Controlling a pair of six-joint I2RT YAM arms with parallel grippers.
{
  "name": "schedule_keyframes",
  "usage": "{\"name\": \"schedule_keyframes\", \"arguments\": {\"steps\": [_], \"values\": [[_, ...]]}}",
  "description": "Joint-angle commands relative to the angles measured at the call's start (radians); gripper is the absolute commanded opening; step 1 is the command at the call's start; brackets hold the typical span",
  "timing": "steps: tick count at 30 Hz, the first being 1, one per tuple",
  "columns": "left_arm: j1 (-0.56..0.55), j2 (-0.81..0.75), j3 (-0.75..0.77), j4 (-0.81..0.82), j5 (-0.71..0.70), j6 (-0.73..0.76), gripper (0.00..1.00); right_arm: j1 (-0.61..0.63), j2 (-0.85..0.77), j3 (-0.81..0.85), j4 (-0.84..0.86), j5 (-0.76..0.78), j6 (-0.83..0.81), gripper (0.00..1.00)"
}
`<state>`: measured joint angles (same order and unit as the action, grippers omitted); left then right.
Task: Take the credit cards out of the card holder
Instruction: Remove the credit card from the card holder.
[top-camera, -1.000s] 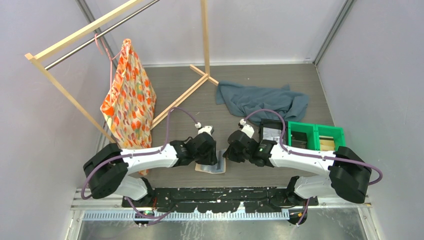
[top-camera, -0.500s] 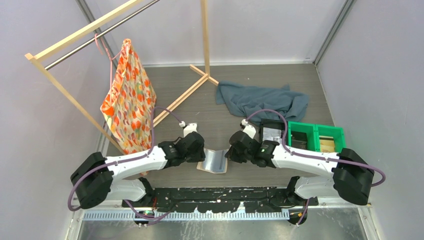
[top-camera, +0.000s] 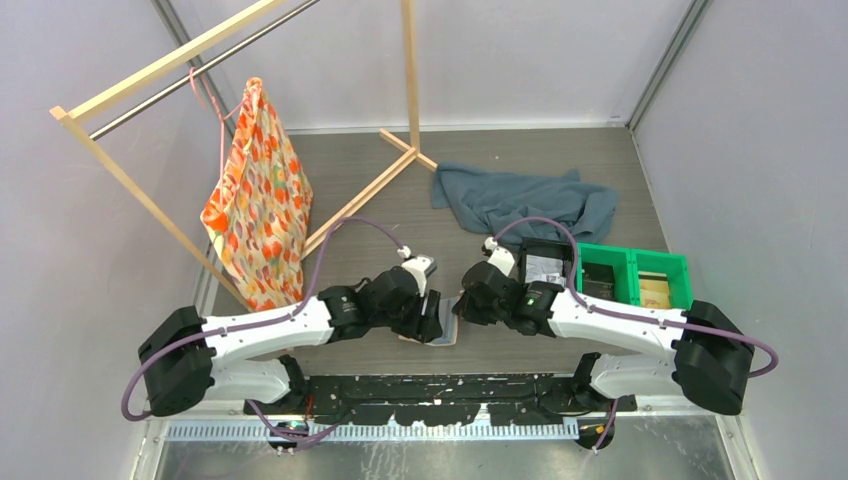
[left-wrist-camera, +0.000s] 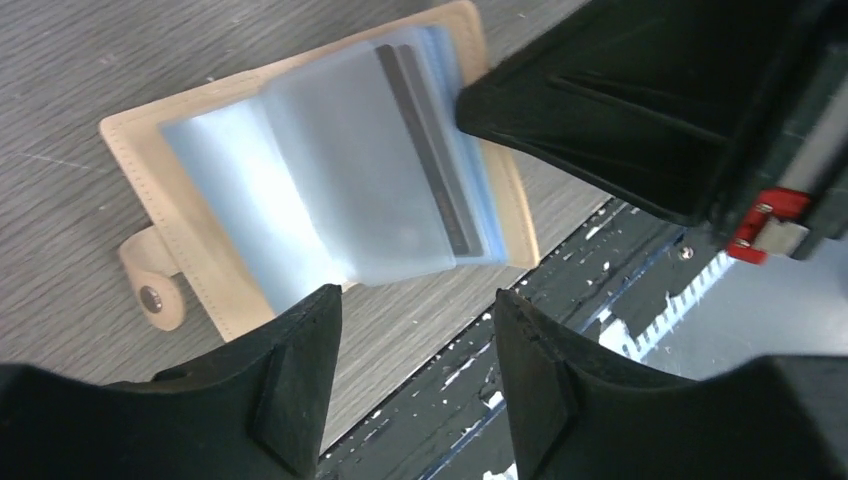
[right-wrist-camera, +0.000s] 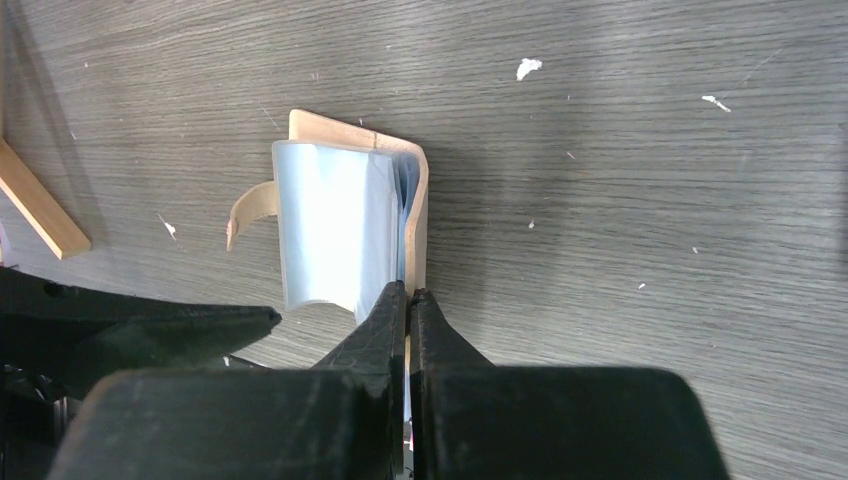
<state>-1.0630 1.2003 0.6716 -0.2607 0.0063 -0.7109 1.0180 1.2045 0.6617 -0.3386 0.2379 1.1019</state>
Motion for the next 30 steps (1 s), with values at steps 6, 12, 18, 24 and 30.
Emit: {"name": "schedule_keyframes", "arguments": {"steps": [6, 12, 18, 24, 30], "values": [[-0.086, -0.036, -0.033, 0.122, -0.107, 0.33, 0.62, 0.001, 0.046, 0.05, 0.025, -0.006, -0.025, 0.01], [-0.094, -0.016, -0.047, 0.15, -0.12, 0.365, 0.62, 0.001, 0.065, 0.063, 0.032, -0.008, -0.028, 0.01], [-0.116, 0.019, -0.064, 0.2, -0.2, 0.424, 0.6, 0.001, 0.073, 0.069, 0.035, -0.009, -0.026, 0.01], [-0.117, 0.036, -0.088, 0.206, -0.244, 0.499, 0.61, 0.001, 0.064, 0.067, 0.031, -0.011, -0.022, 0.01], [-0.117, 0.04, -0.112, 0.246, -0.261, 0.476, 0.61, 0.002, 0.064, 0.066, 0.033, -0.011, -0.02, 0.01]]}}
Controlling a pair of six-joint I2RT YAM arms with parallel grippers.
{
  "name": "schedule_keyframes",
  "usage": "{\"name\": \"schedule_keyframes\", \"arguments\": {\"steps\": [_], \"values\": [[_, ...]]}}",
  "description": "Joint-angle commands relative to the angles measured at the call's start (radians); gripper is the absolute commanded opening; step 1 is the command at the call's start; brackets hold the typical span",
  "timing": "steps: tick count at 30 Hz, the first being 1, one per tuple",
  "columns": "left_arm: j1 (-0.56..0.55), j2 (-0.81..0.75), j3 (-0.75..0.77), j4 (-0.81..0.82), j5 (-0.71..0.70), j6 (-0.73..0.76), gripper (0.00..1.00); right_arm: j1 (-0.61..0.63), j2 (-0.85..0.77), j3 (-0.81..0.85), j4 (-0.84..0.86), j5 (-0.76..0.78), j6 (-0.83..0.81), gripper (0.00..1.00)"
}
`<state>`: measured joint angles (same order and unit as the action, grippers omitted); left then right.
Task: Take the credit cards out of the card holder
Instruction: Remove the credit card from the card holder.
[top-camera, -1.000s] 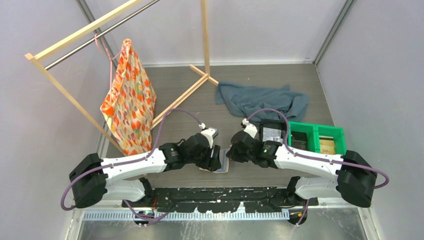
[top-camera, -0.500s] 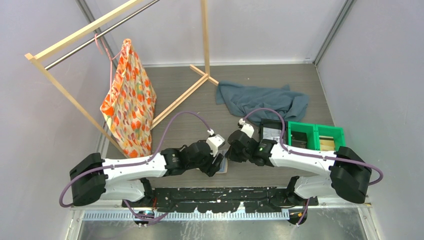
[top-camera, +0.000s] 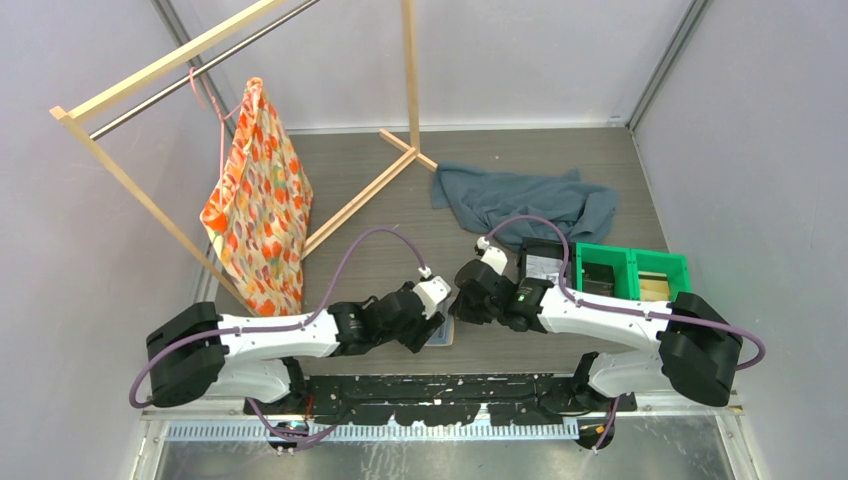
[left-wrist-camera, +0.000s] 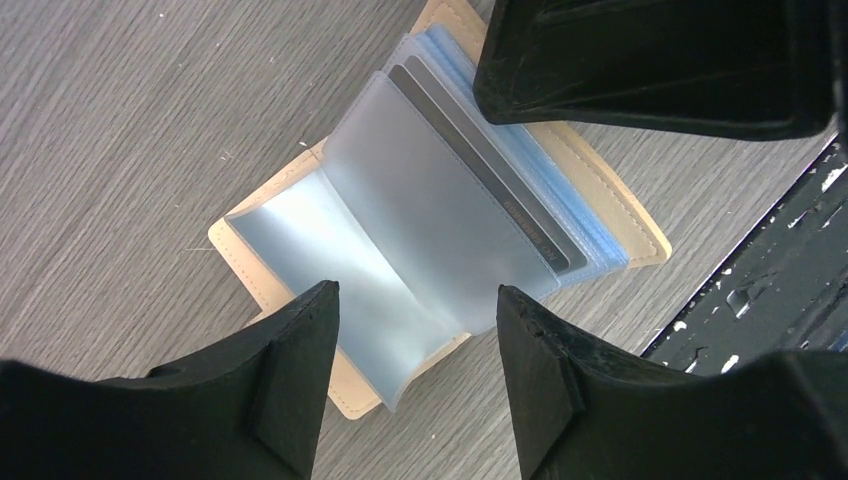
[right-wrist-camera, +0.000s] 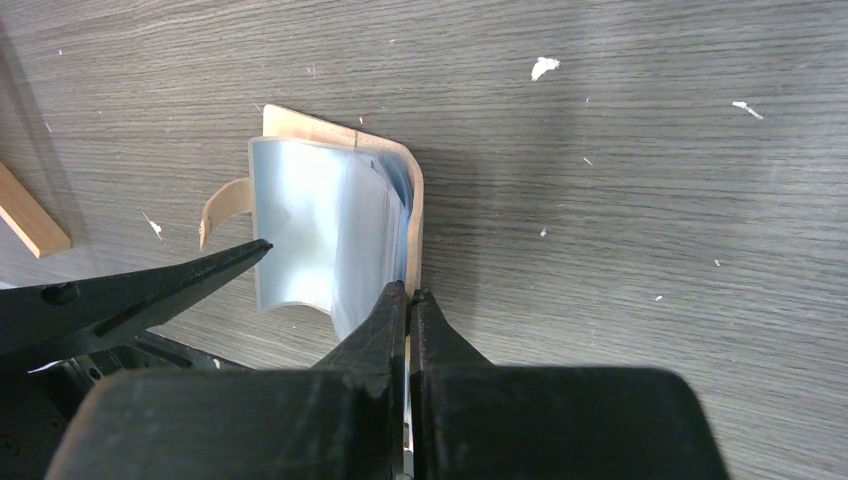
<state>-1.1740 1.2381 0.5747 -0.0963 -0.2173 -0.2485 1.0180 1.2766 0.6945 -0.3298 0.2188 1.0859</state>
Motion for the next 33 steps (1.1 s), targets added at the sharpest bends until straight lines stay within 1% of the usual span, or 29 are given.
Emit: {"name": "schedule_keyframes", "arguments": {"steps": [1, 5, 7, 13, 18, 21, 29, 33], "values": [[-0.006, 0.006, -0.015, 0.088, -0.03, 0.013, 0.61, 0.001, -0.007, 0.034, 0.023, 0.008, -0.004, 0.01], [-0.005, 0.011, -0.015, 0.092, 0.045, 0.02, 0.6, 0.001, -0.007, 0.034, 0.024, 0.007, -0.004, 0.01], [-0.006, 0.001, -0.027, 0.119, 0.079, 0.021, 0.6, 0.002, -0.005, 0.036, 0.024, 0.006, -0.005, 0.01], [-0.005, -0.004, -0.049, 0.13, 0.064, 0.026, 0.61, 0.001, 0.011, 0.038, 0.04, 0.0, -0.005, 0.01], [-0.005, 0.019, -0.028, 0.069, 0.057, 0.05, 0.61, 0.002, 0.016, 0.042, 0.043, -0.005, -0.007, 0.01], [-0.007, 0.005, -0.04, 0.07, 0.046, 0.042, 0.62, 0.001, 0.015, 0.044, 0.04, -0.006, -0.008, 0.01], [-0.012, -0.068, -0.048, 0.04, 0.077, 0.037, 0.63, 0.001, 0.025, 0.044, 0.045, -0.009, -0.006, 0.01], [-0.015, -0.043, -0.035, 0.018, 0.093, 0.04, 0.63, 0.001, 0.032, 0.05, 0.047, -0.011, -0.01, 0.01]]}}
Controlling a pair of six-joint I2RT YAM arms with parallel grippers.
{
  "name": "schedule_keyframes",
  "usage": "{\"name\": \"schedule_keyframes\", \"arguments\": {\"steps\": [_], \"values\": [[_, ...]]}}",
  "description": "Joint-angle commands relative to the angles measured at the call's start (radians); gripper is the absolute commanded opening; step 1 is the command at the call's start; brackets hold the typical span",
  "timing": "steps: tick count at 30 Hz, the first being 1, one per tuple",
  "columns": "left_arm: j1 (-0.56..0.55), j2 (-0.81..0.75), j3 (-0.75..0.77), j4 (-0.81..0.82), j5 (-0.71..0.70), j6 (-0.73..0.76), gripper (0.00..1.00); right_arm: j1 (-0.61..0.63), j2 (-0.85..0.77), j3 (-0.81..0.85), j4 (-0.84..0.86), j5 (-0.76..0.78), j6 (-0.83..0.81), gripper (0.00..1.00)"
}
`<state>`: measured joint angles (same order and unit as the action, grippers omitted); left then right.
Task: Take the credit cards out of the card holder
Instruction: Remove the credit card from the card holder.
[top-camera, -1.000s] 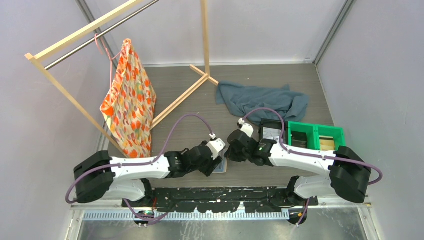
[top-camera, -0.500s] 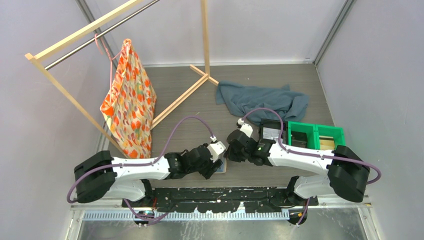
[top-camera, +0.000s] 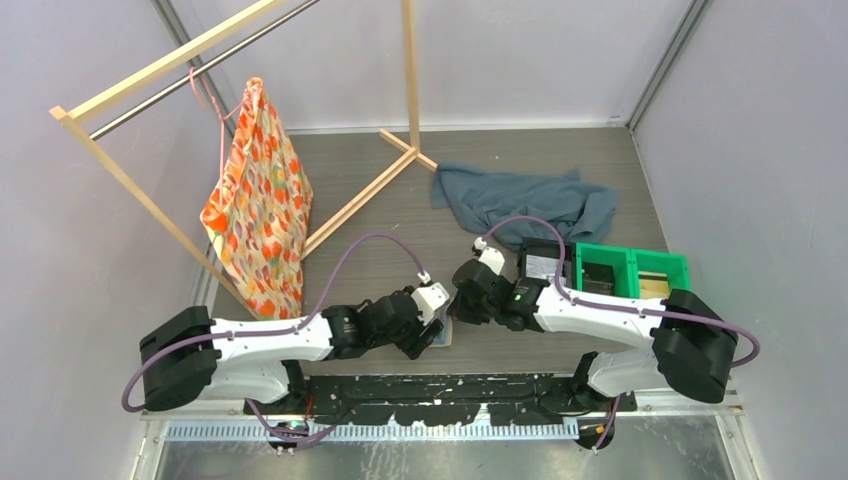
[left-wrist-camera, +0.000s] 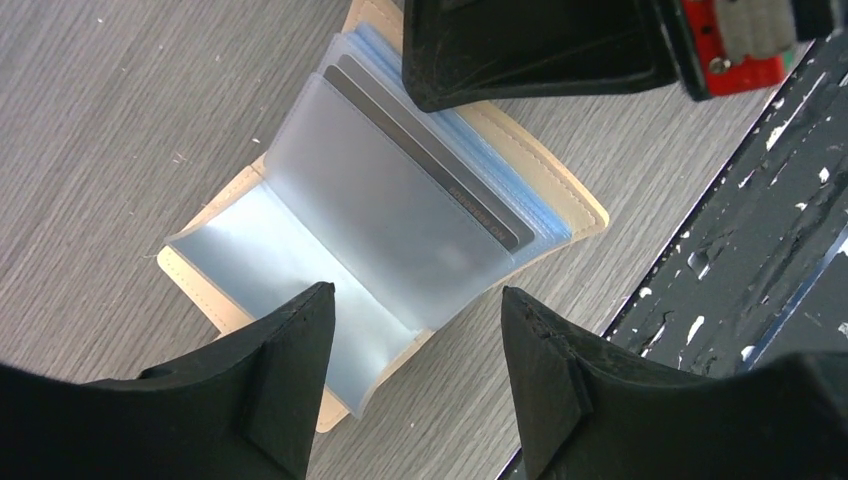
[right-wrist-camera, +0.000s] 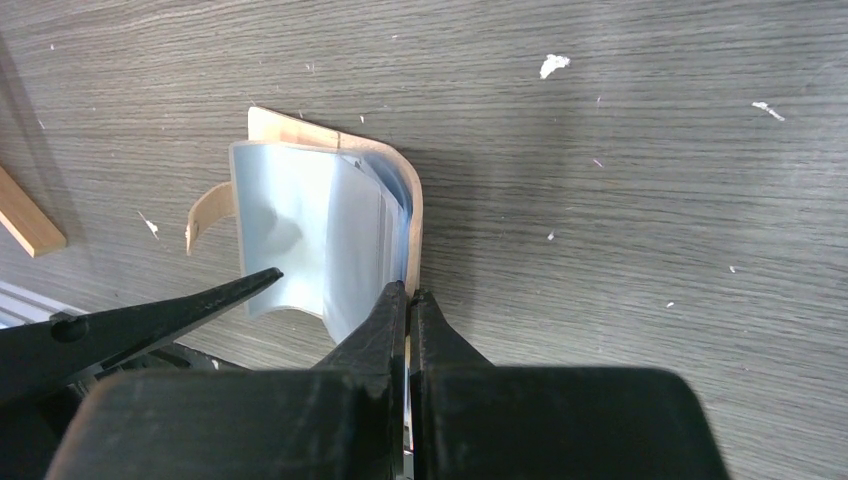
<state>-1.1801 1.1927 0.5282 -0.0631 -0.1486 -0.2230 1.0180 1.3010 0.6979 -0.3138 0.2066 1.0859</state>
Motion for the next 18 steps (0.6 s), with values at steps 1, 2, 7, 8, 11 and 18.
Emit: {"name": "schedule_keyframes", "arguments": {"steps": [1, 2, 7, 8, 11, 18], "values": [[-0.012, 0.022, 0.023, -0.023, 0.026, 0.014, 0.63, 0.001, 0.009, 0.047, 0.03, 0.001, -0.01, 0.01], [-0.016, 0.034, 0.028, -0.028, 0.025, 0.014, 0.63, 0.001, 0.01, 0.049, 0.03, 0.001, -0.01, 0.01], [-0.034, 0.086, 0.038, -0.02, -0.057, 0.009, 0.63, 0.001, 0.004, 0.048, 0.026, 0.002, -0.01, 0.01], [-0.034, 0.086, 0.038, -0.015, -0.09, 0.001, 0.63, 0.001, 0.002, 0.046, 0.025, 0.003, -0.01, 0.01], [-0.035, 0.064, 0.024, 0.007, -0.17, -0.013, 0.63, 0.001, -0.003, 0.043, 0.023, 0.004, -0.01, 0.01], [-0.034, -0.018, -0.022, 0.028, -0.264, -0.04, 0.64, 0.002, -0.003, 0.039, 0.02, 0.007, -0.004, 0.01]]}}
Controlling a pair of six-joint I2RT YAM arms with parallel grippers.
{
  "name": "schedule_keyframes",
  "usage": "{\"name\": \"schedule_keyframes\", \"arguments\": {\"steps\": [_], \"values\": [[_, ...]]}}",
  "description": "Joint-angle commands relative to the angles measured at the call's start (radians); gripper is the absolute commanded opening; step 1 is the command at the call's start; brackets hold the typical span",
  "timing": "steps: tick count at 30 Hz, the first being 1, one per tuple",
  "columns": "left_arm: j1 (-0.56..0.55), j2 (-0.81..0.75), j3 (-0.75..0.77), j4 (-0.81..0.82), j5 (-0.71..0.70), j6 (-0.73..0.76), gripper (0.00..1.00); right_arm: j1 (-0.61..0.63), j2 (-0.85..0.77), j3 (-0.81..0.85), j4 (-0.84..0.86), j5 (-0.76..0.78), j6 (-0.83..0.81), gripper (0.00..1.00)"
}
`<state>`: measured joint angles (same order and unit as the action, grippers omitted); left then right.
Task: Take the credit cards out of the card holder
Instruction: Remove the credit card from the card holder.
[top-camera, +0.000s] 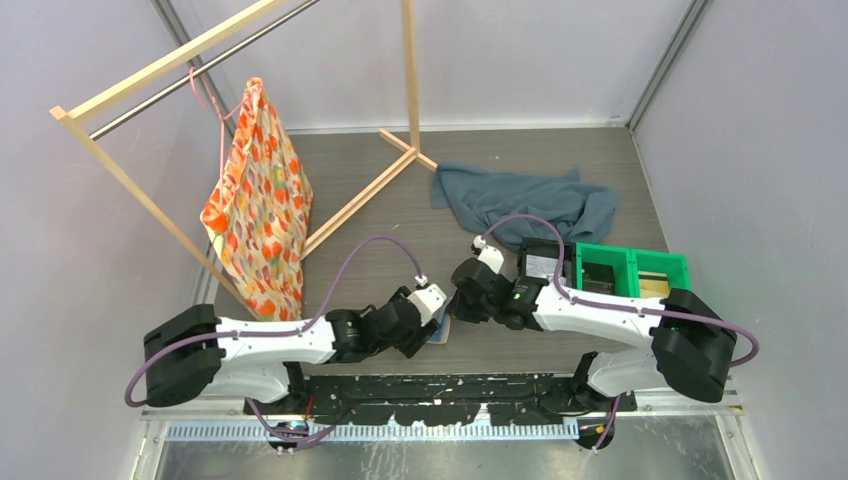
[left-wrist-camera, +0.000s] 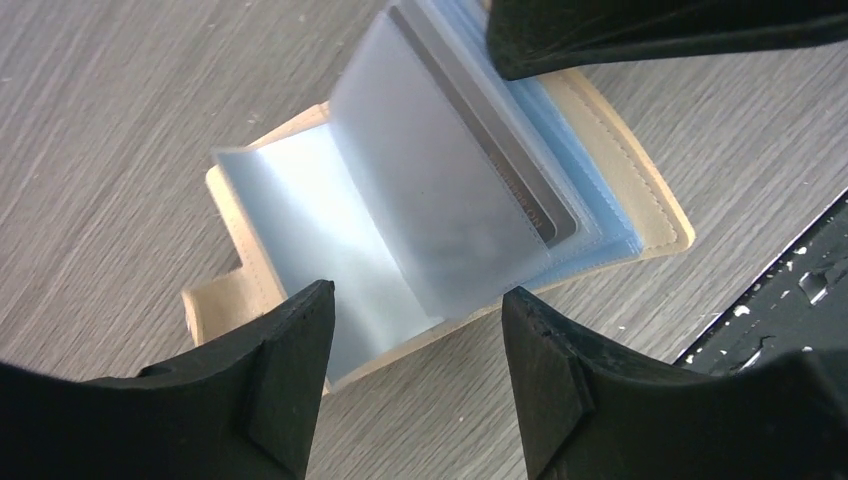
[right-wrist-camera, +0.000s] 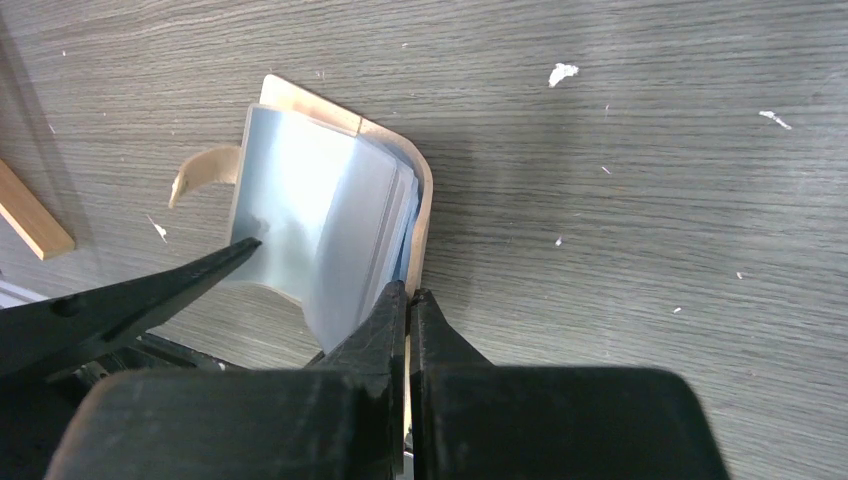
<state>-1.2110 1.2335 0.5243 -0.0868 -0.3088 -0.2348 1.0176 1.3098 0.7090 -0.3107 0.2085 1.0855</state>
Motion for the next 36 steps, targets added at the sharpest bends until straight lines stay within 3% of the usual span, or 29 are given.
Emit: {"name": "schedule_keyframes", "arguments": {"steps": [1, 12, 36], "values": [[-0.003, -0.066, -0.026, 0.053, -0.128, -0.039, 0.64, 0.002, -0.012, 0.028, 0.018, 0.005, -0.003, 0.01], [-0.003, -0.147, -0.072, 0.062, -0.174, -0.1, 0.66, 0.002, -0.005, 0.016, 0.028, 0.001, -0.009, 0.01], [-0.002, -0.174, -0.089, 0.068, -0.113, -0.132, 0.66, -0.048, -0.011, -0.06, 0.031, -0.007, -0.09, 0.01]]}}
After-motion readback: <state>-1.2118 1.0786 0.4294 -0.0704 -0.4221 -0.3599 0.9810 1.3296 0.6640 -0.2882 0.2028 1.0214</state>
